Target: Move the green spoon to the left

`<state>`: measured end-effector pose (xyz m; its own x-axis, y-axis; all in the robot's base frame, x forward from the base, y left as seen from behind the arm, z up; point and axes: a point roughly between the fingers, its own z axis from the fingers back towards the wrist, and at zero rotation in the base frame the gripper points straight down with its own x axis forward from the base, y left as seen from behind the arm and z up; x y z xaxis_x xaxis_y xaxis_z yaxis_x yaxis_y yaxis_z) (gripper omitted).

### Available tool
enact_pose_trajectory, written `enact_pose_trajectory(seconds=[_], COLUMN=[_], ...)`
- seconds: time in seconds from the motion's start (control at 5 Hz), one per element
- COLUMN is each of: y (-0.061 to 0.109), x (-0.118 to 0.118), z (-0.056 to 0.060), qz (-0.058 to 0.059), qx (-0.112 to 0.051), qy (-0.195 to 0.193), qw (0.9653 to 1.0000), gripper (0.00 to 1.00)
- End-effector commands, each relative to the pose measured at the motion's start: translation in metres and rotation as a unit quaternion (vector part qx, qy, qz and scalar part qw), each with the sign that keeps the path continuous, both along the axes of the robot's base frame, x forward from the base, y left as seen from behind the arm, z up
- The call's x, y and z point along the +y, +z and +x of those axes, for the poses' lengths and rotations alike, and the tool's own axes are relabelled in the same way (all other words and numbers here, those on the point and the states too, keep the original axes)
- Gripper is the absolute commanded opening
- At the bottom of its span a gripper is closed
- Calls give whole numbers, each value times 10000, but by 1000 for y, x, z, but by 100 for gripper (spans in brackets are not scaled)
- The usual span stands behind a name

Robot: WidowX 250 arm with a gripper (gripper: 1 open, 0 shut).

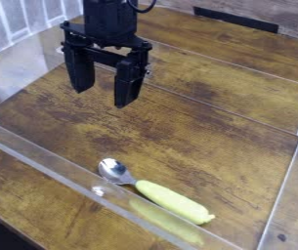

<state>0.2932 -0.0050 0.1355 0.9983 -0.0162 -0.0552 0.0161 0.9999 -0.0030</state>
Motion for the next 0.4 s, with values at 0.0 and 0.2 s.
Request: enact_pose_trajectory(seconds=[0.0,0.2], y=[-8,-14], x=[3,-1], z=[-8,-10], qz=[-13,11], qx=[110,136], qy=[-576,-1152], qw=[9983,9932], gripper=[100,100])
